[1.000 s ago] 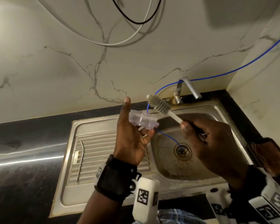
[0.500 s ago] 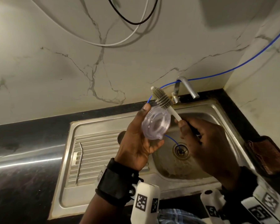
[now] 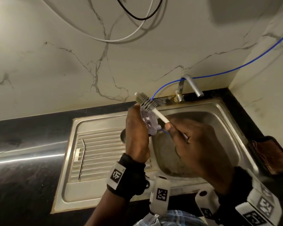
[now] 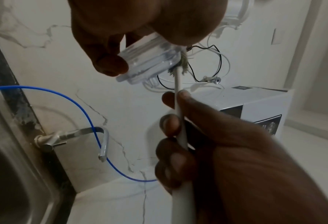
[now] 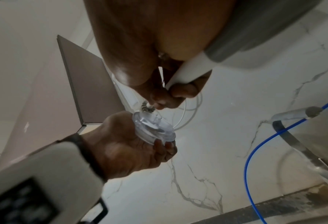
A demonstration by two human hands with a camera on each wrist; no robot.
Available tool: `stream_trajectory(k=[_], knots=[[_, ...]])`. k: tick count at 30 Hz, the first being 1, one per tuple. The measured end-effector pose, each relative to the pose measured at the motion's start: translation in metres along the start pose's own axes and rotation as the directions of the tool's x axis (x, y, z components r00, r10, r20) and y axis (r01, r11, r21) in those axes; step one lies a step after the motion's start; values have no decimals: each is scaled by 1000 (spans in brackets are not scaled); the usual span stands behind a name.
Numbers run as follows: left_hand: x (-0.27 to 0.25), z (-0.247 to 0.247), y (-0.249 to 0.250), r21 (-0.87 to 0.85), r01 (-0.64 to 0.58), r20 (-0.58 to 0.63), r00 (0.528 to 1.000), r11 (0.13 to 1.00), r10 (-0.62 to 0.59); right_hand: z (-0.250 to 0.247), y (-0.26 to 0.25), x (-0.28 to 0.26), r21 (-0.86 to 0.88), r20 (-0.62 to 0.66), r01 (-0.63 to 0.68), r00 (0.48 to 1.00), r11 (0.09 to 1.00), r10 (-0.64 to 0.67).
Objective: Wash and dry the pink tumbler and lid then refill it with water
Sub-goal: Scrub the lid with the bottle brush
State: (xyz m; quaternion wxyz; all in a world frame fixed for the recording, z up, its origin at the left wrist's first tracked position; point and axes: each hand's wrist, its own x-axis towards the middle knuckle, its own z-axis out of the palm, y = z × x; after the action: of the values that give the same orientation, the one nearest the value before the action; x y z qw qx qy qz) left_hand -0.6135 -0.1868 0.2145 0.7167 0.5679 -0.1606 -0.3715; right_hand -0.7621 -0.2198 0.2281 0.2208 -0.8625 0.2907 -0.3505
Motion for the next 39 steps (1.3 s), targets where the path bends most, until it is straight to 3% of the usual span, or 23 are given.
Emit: stream_trajectory(k=[5, 8, 10, 13, 19, 24, 31, 36, 39], knots=[[17, -9, 12, -61, -4, -142, 990, 998, -5, 3, -9, -28, 11, 11, 26, 1000, 1000, -26], [7, -7, 2, 141, -110, -122, 984, 984, 127, 6, -6, -21, -11, -24, 6, 1000, 1000, -7], [-8, -1, -3, 287, -186, -33, 979, 940, 204, 7, -2, -7, -15, -46, -1, 999, 1000, 0], [-13, 6, 2, 229, -198, -66, 974, 953, 218, 4, 3, 8, -2, -29, 9, 1000, 1000, -9], [17, -6, 16, 12, -83, -159, 984, 996, 84, 1, -8, -19, 58, 21, 28, 999, 998, -30], [-4, 1, 1, 146, -110, -104, 987, 983, 126, 9, -2, -5, 57, -71, 13, 997, 998, -9], [16, -3, 17, -46, -23, -190, 982, 999, 14, 12, 2, -20, 62, -43, 38, 998, 997, -35], [16, -9, 13, -228, 126, -125, 980, 966, -157, 15, 8, -30, 61, -34, 34, 999, 998, -32], [9, -5, 9, -222, 134, -99, 982, 966, -159, 20, 4, -21, 60, -30, 39, 999, 997, -38]])
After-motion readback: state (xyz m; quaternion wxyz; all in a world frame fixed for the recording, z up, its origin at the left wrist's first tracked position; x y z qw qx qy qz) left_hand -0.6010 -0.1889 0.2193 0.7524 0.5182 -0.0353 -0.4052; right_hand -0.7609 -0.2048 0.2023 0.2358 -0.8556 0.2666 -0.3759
